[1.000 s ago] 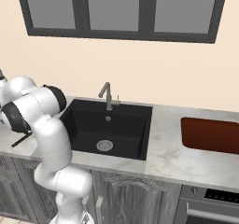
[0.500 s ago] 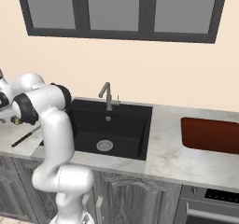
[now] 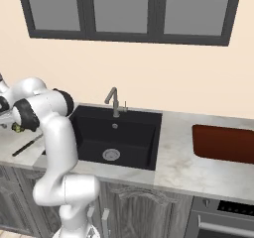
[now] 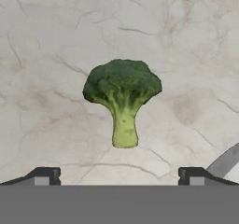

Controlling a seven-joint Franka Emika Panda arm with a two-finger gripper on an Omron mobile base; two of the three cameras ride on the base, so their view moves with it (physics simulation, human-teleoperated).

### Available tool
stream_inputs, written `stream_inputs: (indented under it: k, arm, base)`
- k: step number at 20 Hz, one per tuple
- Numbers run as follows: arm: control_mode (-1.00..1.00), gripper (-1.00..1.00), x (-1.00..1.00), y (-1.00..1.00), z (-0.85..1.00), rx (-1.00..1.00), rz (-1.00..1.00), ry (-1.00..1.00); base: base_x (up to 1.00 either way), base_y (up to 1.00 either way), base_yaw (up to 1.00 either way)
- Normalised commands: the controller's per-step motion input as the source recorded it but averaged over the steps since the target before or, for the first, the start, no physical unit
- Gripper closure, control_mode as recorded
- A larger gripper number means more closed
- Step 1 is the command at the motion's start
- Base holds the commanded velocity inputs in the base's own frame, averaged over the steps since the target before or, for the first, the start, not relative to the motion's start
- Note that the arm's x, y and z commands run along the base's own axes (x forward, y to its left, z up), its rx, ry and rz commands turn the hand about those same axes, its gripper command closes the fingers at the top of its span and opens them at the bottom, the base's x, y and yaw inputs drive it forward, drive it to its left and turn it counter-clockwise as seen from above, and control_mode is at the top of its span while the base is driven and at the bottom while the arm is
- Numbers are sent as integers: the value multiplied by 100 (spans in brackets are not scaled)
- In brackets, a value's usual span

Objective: Pick up all produce items and place them in the sink. Turn on the sink faucet to wash them. Then turn the sink off and put them in the tray.

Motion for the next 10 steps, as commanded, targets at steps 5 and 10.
stream_inputs:
  k: [5, 10]
  arm:
    - [-100, -100, 24, 0, -14, 0, -3, 0]
    - [-100, -100, 23, 0, -13, 0, -2, 0]
  base:
    - [0, 0, 0]
    - [0, 0, 0]
